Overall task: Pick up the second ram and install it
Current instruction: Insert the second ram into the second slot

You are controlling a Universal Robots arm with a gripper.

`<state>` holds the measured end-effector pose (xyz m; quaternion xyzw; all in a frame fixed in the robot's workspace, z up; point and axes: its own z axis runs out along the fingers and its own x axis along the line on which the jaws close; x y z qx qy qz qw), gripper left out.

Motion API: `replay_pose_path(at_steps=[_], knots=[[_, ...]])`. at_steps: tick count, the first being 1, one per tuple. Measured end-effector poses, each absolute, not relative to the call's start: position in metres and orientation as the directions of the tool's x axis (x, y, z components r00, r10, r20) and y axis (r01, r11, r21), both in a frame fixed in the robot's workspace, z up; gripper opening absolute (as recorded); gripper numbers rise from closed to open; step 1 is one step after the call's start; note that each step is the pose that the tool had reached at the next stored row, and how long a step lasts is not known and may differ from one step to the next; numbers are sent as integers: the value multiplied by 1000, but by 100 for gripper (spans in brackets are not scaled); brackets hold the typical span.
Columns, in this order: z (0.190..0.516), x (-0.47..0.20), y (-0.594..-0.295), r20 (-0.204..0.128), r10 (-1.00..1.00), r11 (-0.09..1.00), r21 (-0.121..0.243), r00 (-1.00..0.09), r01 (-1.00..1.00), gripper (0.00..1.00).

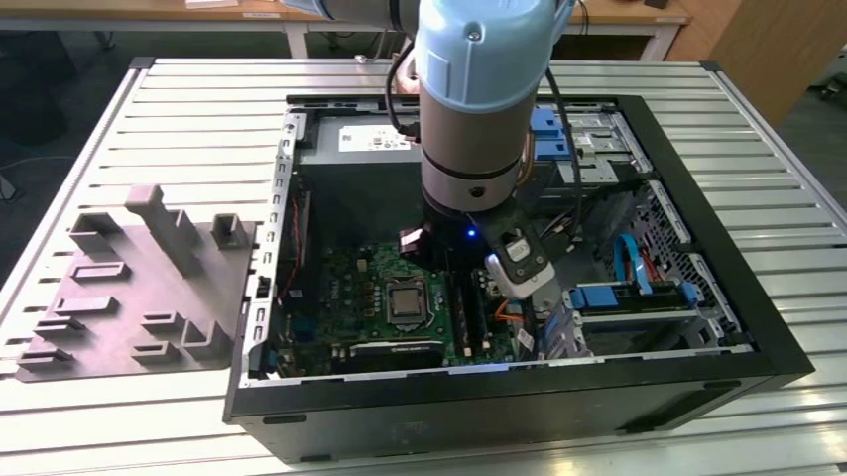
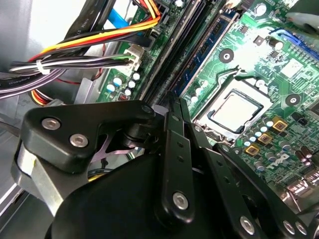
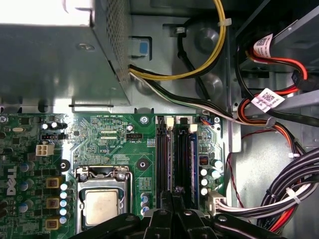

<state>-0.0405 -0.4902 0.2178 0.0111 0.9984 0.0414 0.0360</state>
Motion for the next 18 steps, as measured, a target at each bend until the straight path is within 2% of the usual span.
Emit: replay_pose_path(at_steps=[18], knots=[[215,-41,-490,-71,25,996,85,-997,19,11]])
